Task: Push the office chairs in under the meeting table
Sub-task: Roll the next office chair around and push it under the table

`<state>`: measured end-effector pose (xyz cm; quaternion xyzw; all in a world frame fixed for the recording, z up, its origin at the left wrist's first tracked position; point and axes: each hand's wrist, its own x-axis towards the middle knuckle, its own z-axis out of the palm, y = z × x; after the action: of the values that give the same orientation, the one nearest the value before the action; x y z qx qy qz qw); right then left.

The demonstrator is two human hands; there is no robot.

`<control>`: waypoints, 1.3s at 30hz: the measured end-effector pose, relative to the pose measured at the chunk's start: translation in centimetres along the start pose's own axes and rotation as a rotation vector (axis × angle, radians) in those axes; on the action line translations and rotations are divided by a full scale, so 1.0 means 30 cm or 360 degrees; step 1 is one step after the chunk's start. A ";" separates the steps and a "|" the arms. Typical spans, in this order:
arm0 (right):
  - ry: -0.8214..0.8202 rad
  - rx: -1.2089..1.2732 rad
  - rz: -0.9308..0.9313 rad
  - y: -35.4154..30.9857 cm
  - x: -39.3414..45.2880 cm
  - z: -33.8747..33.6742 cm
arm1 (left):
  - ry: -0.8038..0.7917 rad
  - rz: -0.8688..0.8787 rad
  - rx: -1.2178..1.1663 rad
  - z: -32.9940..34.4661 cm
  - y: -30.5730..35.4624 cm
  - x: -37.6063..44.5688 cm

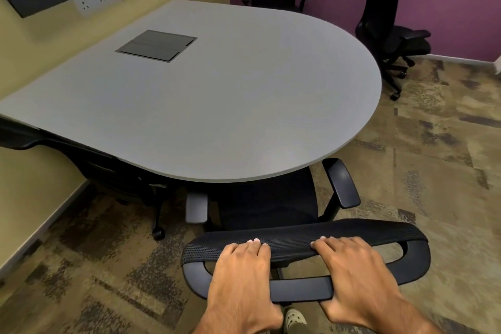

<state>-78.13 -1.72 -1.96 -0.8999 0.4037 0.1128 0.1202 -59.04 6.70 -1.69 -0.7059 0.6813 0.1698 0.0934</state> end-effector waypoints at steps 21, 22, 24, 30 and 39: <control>0.0173 0.0003 0.0050 -0.078 0.011 0.019 | 0.0054 0.0060 0.0021 0.010 -0.083 -0.003; 0.0172 0.0009 0.0044 -0.080 0.013 0.018 | 0.0054 0.0057 0.0020 0.008 -0.088 -0.004; 0.0160 0.0025 0.0042 -0.083 0.016 0.016 | 0.0043 0.0053 0.0019 0.008 -0.093 -0.007; 0.0187 0.0002 0.0038 -0.078 0.021 0.015 | 0.0078 0.0063 0.0013 0.013 -0.097 -0.003; 0.0235 0.0021 0.0039 -0.060 0.016 0.018 | 0.0051 0.0083 0.0026 0.017 -0.095 0.008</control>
<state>-76.52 -0.72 -2.40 -0.8999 0.4232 0.0448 0.0947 -56.25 6.81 -2.53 -0.6897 0.7023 0.1552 0.0836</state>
